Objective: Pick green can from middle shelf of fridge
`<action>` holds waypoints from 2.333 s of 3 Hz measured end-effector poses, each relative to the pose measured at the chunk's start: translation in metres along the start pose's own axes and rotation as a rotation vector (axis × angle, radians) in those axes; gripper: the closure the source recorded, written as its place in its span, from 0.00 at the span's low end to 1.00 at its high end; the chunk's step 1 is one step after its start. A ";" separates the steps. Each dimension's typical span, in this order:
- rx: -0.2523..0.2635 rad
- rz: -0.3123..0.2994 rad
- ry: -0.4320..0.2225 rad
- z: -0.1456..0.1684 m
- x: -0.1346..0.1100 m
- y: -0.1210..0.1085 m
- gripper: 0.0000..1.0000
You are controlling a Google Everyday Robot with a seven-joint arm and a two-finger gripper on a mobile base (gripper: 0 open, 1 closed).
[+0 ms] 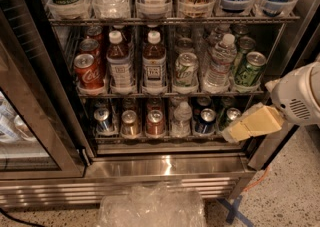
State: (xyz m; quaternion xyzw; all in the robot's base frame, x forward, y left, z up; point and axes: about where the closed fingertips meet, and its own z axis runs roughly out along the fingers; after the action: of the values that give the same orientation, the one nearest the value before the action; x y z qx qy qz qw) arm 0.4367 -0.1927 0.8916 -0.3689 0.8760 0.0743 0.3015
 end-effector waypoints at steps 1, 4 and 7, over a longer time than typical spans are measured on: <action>0.000 0.000 0.000 0.000 0.000 0.000 0.00; -0.048 0.218 -0.187 0.079 0.024 0.036 0.00; 0.118 0.321 -0.441 0.114 -0.009 0.011 0.00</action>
Offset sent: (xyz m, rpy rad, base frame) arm 0.0086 0.0035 -0.0128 0.0522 -0.0240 -0.0453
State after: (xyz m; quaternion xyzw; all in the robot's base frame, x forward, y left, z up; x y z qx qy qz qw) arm 0.4883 -0.1394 0.8036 -0.1823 0.8393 0.1485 0.4903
